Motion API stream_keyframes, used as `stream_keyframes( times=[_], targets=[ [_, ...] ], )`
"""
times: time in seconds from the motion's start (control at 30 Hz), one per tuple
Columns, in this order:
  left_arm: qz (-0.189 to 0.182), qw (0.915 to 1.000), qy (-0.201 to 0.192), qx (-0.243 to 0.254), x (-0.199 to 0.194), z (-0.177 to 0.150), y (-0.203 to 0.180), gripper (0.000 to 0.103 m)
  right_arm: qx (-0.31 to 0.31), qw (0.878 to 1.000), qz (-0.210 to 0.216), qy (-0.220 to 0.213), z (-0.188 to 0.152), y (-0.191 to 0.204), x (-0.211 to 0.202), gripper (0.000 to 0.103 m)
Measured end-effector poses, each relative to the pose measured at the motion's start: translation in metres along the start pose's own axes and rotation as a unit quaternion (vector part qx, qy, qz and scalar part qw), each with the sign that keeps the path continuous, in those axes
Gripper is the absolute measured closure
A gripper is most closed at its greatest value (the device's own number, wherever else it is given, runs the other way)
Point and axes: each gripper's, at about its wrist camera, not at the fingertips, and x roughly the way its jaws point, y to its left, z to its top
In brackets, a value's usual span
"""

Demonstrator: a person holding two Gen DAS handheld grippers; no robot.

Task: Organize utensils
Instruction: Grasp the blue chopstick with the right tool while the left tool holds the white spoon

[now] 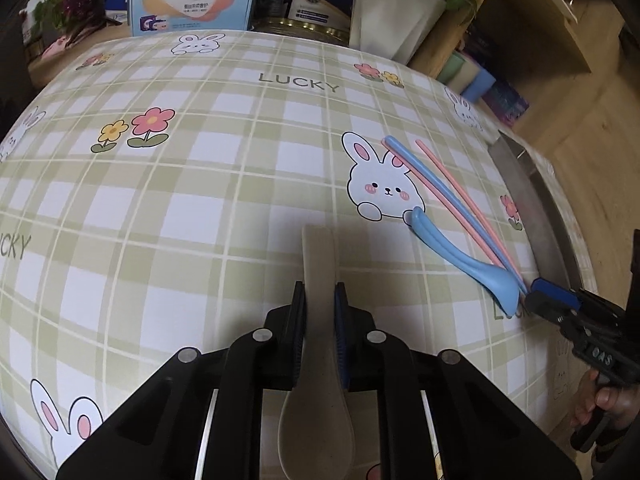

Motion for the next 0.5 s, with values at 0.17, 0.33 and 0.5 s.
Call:
stream_keyframes(
  times=[0.17, 0.33, 0.5],
  targets=[
    [-0.01, 0.9999, -0.001, -0.004, 0.0, 0.0, 0.003, 0.09, -0.046, 0.999, -0.011, 0.005, 0.022, 0.005, 0.012, 0.084],
    [-0.022, 0.9996, -0.006, -0.013, -0.001, -0.002, 0.007, 0.09, -0.075, 0.997, -0.011, 0.013, 0.043, 0.01, 0.031, 0.084],
    [-0.021, 0.9997, -0.013, -0.008, -0.001, -0.004, 0.006, 0.09, -0.091, 0.995, -0.007, 0.032, 0.055, 0.017, 0.05, 0.084]
  ],
)
